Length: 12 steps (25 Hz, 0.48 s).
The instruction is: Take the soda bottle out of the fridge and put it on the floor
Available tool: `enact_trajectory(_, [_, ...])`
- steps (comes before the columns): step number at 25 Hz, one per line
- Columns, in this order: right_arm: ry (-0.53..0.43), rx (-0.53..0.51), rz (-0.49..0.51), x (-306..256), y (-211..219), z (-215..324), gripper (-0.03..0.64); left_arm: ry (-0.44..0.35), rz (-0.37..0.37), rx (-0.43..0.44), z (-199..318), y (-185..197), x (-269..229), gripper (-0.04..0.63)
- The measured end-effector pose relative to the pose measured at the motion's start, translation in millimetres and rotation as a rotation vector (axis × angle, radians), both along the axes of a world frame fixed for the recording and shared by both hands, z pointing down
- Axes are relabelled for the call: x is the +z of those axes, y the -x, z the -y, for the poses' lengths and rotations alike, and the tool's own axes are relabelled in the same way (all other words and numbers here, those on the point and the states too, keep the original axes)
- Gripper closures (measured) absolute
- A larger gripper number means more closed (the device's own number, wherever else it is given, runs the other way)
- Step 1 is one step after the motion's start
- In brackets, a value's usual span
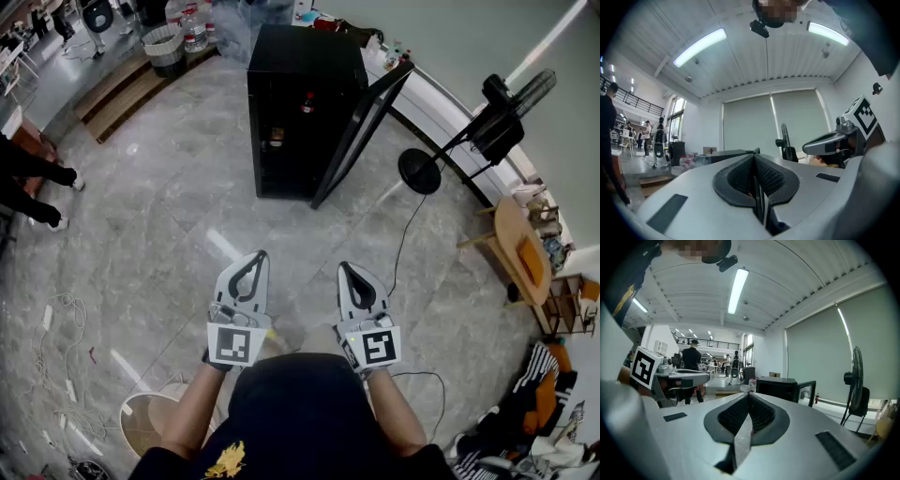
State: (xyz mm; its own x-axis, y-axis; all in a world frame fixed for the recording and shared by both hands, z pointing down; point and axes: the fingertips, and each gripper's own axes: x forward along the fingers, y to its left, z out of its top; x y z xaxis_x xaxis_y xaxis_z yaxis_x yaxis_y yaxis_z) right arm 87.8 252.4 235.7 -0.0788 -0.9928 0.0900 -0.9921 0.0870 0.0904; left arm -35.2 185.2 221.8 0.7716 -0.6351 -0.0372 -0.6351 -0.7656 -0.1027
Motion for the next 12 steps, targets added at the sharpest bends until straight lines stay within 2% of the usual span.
enact_trajectory(2, [-0.011, -0.001, 0.000, -2.4, -8.6, -7.1, 0.620, -0.027, 0.016, 0.010, -7.8, -11.6, -3.6, 0.578])
enact_trajectory(5, [-0.033, -0.017, 0.008, -10.9, -29.4, -24.5, 0.620, 0.008, -0.023, -0.012, -25.0, -32.3, -13.4, 0.578])
enact_trajectory(12, [-0.077, -0.107, 0.049, -22.9, -108.7, -94.4, 0.620, -0.008, -0.026, -0.128, -98.1, -102.2, -38.5, 0.578])
